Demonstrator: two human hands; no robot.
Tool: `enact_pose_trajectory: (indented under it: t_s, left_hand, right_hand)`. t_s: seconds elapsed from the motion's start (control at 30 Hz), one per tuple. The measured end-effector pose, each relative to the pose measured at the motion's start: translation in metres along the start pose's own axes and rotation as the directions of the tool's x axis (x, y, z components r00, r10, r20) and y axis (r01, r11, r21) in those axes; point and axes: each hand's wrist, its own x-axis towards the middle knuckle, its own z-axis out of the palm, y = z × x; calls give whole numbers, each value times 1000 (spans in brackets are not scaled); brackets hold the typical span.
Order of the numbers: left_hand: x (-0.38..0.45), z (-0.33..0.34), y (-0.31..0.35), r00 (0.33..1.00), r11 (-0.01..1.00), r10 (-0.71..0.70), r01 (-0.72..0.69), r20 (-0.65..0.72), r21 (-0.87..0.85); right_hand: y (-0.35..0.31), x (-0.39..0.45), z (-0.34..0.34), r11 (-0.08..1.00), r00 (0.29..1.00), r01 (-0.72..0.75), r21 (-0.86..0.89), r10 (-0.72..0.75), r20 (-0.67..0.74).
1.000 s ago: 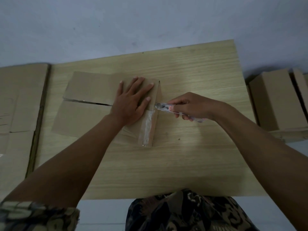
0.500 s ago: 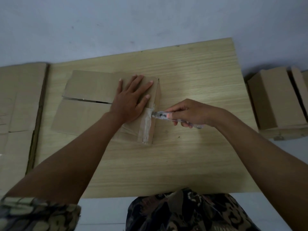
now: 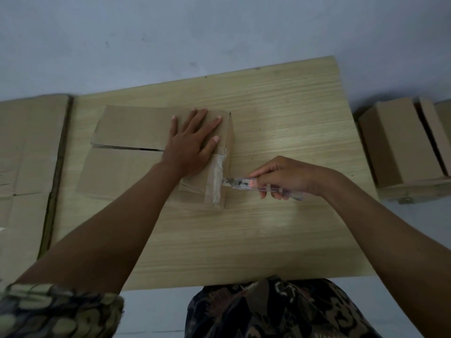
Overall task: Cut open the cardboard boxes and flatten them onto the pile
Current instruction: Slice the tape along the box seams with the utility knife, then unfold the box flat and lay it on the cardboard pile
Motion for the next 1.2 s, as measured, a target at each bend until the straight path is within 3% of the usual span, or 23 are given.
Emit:
enact_pose_trajectory:
  t_s: [0.13,0.3,0.37,0.43,0.57,0.67,0.73,0.87,0.97,1.1,1.2]
  left_hand:
    - [-5,-8,1,1000,999,4,-3,22,-51]
    - [-15,-15,0,999,994,35,-38,-35,-103]
    - [-21,-18,1,995,991,58,-68,-83,-118]
    - [-27,-21,-1,988,986,83,-100,-131,-132]
    - [-43,-24,-6,980,983,122,-141,-159,-115]
    - [-56,-22,-11,964,980,145,-171,-224,-102]
    - [-63,-21,-13,950,974,180,-208,-256,-87]
    - [-74,-24,-13,928,966,215,-248,-304,-75]
    - [-76,-28,-14,930,969,221,-245,-294,-45]
    - [-67,-32,-12,926,964,221,-255,-305,-78]
    - [-56,-36,-15,933,955,199,-253,-298,-155]
  right_hand:
    - [18,-10,-8,992,979,65,109,-42,-199]
    - [40,13,11,980,871,129,152,-39,-490]
    - [48,28,27,991,792,106,84,-33,-609]
    - [54,37,41,995,718,10,-98,-75,-692]
    - [63,52,61,973,697,-16,-232,-155,-700]
    - [59,55,67,935,644,-154,-320,-151,-750]
    - [53,53,70,924,606,-198,-327,-147,-782]
    - [41,51,74,924,601,-218,-314,-126,-789]
    - [22,48,81,971,528,-107,-213,-126,-840]
    - [-14,37,111,937,339,245,-248,-322,-884]
    - [-25,36,136,904,337,306,-298,-396,-854]
